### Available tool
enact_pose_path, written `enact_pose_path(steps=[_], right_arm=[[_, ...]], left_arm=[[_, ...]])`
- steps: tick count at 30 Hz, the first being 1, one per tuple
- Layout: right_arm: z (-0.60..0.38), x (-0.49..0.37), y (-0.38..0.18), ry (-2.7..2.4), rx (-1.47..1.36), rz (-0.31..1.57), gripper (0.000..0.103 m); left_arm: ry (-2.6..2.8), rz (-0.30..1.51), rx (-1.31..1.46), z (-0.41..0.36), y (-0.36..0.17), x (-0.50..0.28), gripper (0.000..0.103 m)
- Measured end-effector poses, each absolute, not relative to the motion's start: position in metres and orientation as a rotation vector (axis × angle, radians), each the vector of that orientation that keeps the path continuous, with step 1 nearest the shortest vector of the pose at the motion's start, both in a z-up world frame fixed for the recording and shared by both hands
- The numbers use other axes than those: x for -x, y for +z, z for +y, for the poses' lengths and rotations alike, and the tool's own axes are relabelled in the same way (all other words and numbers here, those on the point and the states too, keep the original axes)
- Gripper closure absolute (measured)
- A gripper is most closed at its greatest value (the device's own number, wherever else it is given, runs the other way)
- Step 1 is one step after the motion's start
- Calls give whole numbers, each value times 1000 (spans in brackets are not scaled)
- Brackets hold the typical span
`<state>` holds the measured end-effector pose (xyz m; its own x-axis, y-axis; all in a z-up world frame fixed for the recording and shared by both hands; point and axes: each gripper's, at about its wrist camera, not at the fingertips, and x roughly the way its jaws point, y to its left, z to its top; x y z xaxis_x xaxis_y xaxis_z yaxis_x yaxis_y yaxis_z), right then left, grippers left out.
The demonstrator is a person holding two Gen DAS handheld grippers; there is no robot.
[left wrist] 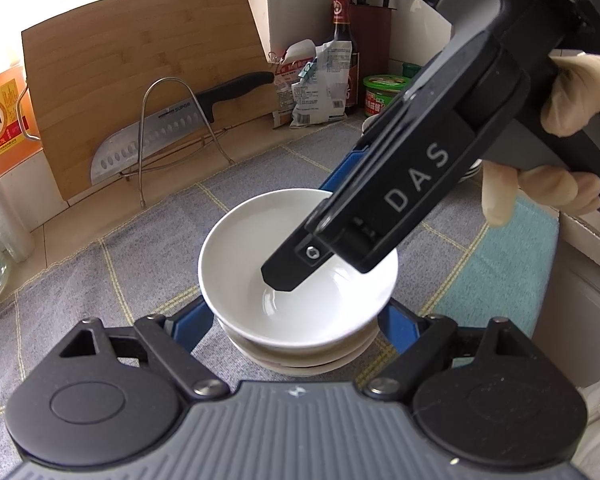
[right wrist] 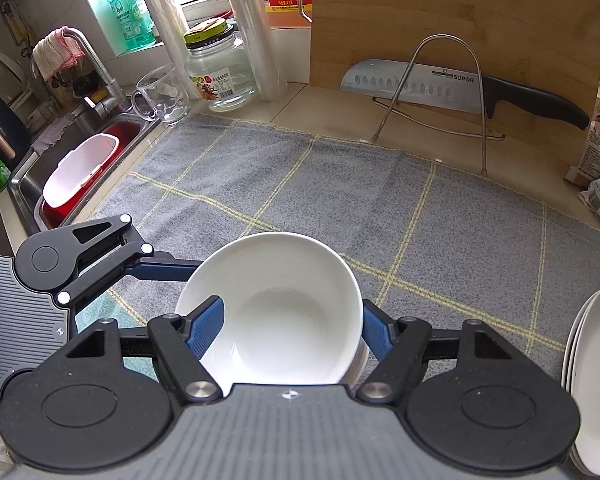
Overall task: Organize plates and bowls
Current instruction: 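Lower the held bowl into the nested bowls and open both tools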
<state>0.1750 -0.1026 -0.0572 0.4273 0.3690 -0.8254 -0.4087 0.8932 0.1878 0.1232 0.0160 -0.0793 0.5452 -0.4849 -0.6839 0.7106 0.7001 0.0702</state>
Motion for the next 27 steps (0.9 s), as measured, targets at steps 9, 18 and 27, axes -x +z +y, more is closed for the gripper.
enact_pose_path(steps=[9,18,27], right_arm=[[-103,-175,-60,480,45,1026,25],[-102,-175,-61,480,45,1029,25],[-101,-176,-61,486,43,1029,22]], left_arm=[[-736,693,-357,16,-79,-126,15],[-741,699,-353,16,-80,-127,15],[-749,708,-343,17,-81,-131,13]])
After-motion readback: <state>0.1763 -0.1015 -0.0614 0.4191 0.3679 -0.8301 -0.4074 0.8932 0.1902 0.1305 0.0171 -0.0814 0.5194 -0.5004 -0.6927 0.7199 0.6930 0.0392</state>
